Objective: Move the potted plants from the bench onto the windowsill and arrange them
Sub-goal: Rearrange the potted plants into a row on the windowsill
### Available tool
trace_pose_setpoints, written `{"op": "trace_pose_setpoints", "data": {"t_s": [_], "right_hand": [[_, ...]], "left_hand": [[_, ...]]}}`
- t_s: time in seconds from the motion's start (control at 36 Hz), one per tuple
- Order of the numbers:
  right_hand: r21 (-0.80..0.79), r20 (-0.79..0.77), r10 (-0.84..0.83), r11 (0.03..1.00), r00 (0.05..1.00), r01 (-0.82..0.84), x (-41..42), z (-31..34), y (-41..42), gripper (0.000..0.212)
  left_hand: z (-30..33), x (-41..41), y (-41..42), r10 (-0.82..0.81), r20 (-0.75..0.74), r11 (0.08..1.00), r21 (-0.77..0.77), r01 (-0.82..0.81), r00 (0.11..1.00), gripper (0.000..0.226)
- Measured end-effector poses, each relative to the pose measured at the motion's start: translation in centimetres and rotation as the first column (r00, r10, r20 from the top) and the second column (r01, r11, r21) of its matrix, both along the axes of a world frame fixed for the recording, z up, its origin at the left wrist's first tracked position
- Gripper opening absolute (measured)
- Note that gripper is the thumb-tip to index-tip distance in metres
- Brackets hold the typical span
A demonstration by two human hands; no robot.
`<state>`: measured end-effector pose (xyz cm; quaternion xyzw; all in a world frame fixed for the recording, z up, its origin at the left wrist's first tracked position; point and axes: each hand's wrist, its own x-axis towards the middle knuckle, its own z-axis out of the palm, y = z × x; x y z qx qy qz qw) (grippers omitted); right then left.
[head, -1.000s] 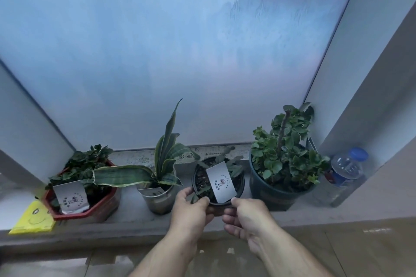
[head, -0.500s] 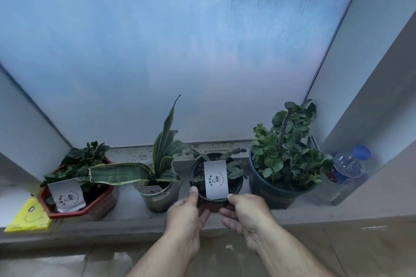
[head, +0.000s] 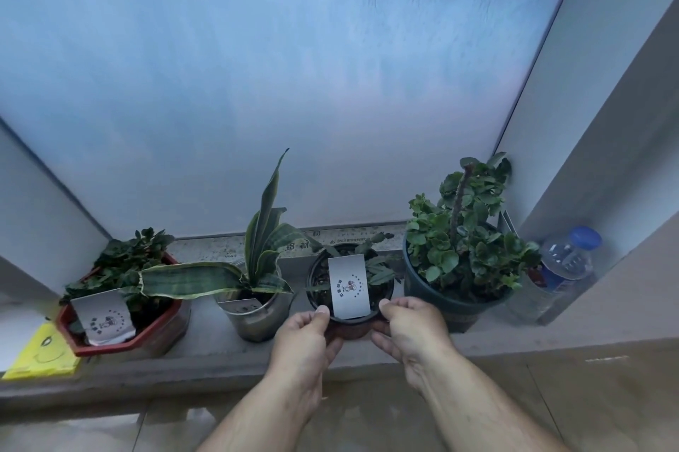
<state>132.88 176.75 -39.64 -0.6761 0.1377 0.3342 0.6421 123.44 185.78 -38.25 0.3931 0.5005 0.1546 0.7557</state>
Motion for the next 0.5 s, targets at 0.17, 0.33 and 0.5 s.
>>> {"op": "trace_pose_setpoints", "data": {"t_s": [0.17,0.33,0.5], "right_hand": [[-0.004,0.026,0.006,1.0,1.0,-0.006,-0.5,0.6,-0.2,0.016],[-0.084,0.083,0.173,0.983,0.981,-0.166,-0.9,3.8,-1.8,0.011],[-0.333,0.273,0.51,0.846,0.816,-0.417,-1.3,7.4,-5.1,0.012]], "left_hand": [[0.6,-0.3,-0.2,-0.008,-0.003,1.0,-0.01,0.008,1.0,0.012],[1.9,-1.4,-0.7,-0.068,-0.04,0.997,0.019,0.068,0.997,0.012],[2.3,-2.5,-0.9,-0.142,-0.088,0.966,0.204,0.157,0.986,0.009]]}}
